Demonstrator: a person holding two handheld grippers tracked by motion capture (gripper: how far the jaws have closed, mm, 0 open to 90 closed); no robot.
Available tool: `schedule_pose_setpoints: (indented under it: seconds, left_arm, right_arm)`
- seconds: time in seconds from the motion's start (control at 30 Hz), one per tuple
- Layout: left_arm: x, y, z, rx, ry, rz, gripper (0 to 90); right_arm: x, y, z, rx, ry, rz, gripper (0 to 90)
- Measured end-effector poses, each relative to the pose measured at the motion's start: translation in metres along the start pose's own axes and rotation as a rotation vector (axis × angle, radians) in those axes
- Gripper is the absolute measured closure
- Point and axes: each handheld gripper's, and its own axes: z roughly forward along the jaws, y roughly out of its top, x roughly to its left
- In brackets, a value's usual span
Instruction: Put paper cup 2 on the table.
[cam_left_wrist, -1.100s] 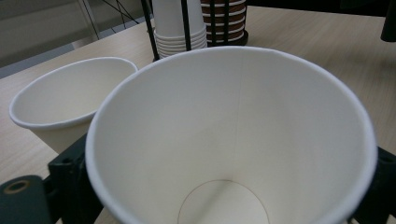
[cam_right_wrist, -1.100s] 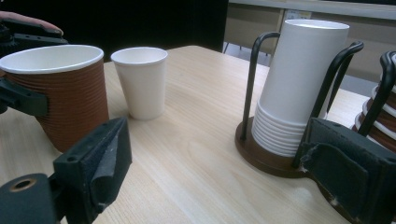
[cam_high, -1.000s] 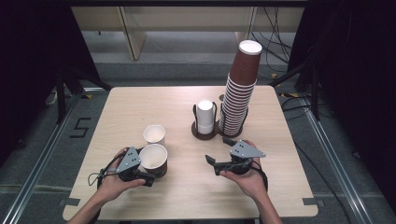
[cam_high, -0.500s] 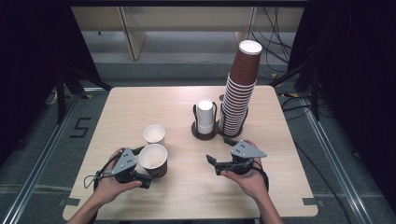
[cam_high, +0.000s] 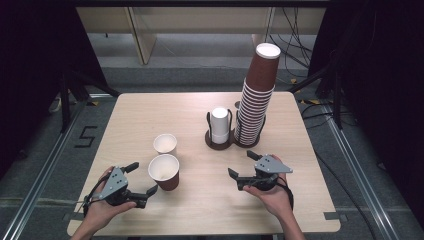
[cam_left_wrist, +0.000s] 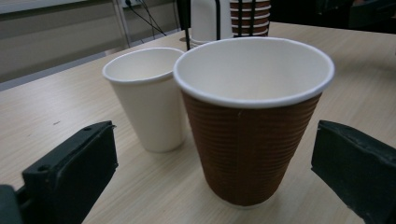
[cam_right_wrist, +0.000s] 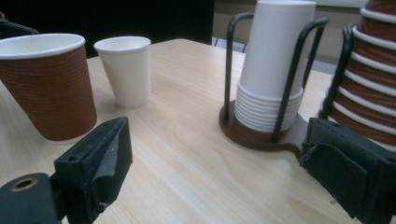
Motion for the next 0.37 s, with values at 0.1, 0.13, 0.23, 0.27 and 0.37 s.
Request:
schedule_pose_setpoints:
  seconds: [0.1, 0.13, 0.23, 0.27, 0.37]
  left_arm:
    - [0.000, -0.006, -0.005, -0.001, 0.028, 0.001, 0.0]
    - [0.000, -0.007, -0.006, -0.005, 0.032, -0.011, 0.0]
    - [0.001, -0.010, -0.007, -0.017, 0.043, -0.021, 0.0]
    - [0.001, -0.011, -0.007, -0.021, 0.046, -0.026, 0.0]
    - [0.001, -0.011, -0.006, -0.031, 0.053, -0.025, 0.0]
  right_arm:
    - [-0.002, -0.005, -0.003, -0.009, -0.016, 0.004, 9.8]
    - [-0.002, -0.007, -0.004, -0.010, -0.009, 0.046, 9.9]
    - [-0.005, -0.012, -0.006, -0.008, -0.053, 0.048, 10.0]
    - [-0.006, -0.014, -0.005, -0.017, -0.053, 0.057, 10.0]
    - [-0.008, -0.016, -0.006, -0.029, -0.065, 0.069, 10.0]
